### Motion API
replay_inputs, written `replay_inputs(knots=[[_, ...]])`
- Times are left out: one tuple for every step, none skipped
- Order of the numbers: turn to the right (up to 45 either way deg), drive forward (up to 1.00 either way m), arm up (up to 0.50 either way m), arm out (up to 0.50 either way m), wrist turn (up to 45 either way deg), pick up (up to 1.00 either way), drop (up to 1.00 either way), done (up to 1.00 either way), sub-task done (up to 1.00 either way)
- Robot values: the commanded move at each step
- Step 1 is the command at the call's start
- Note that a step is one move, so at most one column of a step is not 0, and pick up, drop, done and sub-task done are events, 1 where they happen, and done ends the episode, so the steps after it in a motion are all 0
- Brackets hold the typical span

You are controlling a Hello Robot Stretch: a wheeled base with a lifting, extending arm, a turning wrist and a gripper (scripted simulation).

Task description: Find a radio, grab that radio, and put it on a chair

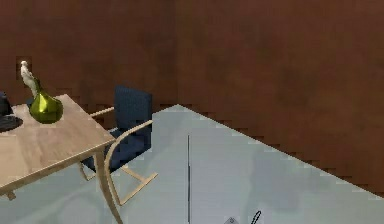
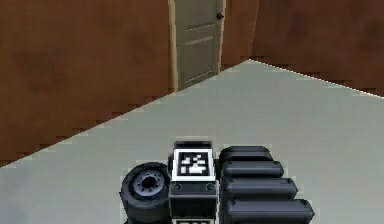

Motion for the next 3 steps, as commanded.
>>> replay_inputs(knots=[[0.0, 0.05, 0.0, 0.0, 0.0, 0.0, 0.0, 0.0, 0.0], [3.0, 0.0, 0.0, 0.0, 0.0, 0.0, 0.0, 0.0, 0.0], [0.0, 0.5, 0.0, 0.0, 0.0, 0.0, 0.0, 0.0, 0.0]])
